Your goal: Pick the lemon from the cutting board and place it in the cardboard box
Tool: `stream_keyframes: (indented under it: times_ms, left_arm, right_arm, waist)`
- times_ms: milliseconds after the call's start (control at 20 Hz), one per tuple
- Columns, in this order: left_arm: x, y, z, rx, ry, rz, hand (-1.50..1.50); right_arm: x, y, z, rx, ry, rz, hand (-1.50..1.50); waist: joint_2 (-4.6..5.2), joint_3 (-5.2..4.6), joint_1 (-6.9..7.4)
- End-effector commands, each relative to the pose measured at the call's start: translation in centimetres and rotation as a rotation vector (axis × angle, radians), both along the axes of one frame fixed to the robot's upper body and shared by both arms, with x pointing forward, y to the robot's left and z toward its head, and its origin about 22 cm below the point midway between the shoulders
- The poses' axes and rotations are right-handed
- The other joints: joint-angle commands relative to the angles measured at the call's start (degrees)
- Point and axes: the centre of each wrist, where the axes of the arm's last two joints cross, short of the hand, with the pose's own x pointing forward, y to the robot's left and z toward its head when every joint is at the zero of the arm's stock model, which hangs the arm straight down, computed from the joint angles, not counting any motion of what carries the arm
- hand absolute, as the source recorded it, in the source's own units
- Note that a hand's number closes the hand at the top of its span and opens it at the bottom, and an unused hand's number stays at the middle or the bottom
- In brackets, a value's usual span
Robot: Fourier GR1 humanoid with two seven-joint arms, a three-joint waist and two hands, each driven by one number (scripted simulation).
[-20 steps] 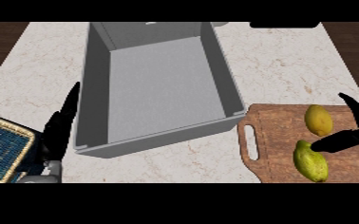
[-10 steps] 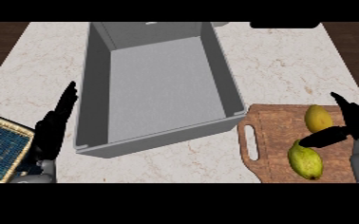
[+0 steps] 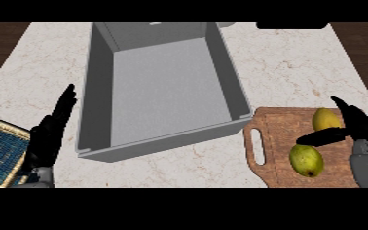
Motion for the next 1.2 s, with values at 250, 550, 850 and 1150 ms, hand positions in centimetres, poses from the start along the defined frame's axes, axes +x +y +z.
stream_keyframes:
  times_ms: [250,550,850,1150]
  left_arm:
    - [-0.2,-0.8,-1.3,0.003,-0.006,-0.002,0.0]
    - [-0.8,-1.1,0.2,-0.026,-0.005,0.001,0.0]
    - [-0.1,-1.1,-1.0,-0.003,0.013,0.01,0.0]
    - [-0.4,-2.8,0.2,0.013,0.01,0.004,0.0]
  right_arm:
    - [0.5,-0.2,-1.7,-0.076,-0.06,0.027,1.5]
    - [-0.4,-1.6,-1.2,-0.247,-0.11,0.021,1.5]
    - [-2.7,14.2,-0.7,-0.31,-0.184,0.176,1.5]
    - [-5.0,21.7,1.1,-0.428,-0.23,0.164,1.5]
  waist:
    - [0.1,0.09,0.08]
    - [0.04,0.09,0.01]
    - [-0.36,-0.14,-0.77]
    - [-0.13,0.06,-0.06]
